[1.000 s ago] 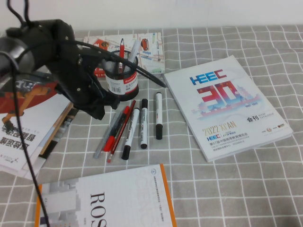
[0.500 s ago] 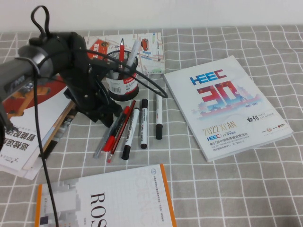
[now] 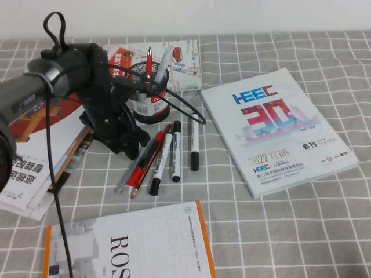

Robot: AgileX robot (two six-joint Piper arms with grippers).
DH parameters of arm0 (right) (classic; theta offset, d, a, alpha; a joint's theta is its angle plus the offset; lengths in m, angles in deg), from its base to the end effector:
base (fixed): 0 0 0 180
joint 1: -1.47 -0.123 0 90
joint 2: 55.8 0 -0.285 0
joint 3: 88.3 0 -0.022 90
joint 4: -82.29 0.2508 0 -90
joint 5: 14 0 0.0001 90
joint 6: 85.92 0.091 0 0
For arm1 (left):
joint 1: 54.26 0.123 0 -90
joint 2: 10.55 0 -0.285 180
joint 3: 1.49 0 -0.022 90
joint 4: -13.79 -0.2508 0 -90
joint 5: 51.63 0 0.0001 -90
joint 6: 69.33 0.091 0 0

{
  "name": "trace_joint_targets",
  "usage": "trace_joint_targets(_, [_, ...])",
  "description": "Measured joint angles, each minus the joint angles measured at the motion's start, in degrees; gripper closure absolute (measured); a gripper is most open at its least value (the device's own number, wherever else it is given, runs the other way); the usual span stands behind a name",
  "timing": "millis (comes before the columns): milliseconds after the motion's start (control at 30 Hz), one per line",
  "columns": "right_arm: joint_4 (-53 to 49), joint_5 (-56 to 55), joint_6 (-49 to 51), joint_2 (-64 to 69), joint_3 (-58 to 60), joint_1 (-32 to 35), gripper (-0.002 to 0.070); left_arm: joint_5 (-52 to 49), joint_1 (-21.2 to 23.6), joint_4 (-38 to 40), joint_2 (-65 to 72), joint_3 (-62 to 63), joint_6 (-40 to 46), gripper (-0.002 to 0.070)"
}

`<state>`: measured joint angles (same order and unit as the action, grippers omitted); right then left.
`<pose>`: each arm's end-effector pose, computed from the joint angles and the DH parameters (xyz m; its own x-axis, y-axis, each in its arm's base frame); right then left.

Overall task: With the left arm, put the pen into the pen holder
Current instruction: Pick up the pen on the table

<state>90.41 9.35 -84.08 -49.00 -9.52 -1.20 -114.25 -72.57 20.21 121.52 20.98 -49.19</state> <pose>0.0511 0.0075 0.1688 -0.3325 0.1461 -0.9317 -0.0463 0.9842 0.1708 0.4215 -0.1490 0.1815 -0.8022 0.5750 -0.1608 0.5888 0.8065 -0.0532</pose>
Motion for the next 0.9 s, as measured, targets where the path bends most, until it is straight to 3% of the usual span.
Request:
trace_joint_targets(267, [0.00, 0.00, 0.00, 0.00, 0.00, 0.00, 0.0691, -5.47, -0.21, 0.00, 0.37, 5.27, -0.20, 0.0370])
trace_joint_targets(567, [0.00, 0.00, 0.00, 0.00, 0.00, 0.00, 0.0691, -5.72, -4.03, -2.73, 1.25, 5.45, 0.01, 0.0370])
trace_joint_targets(900, [0.00, 0.00, 0.00, 0.00, 0.00, 0.00, 0.0691, -5.33, -4.18, -5.56, 2.30, 5.45, 0.01, 0.0370])
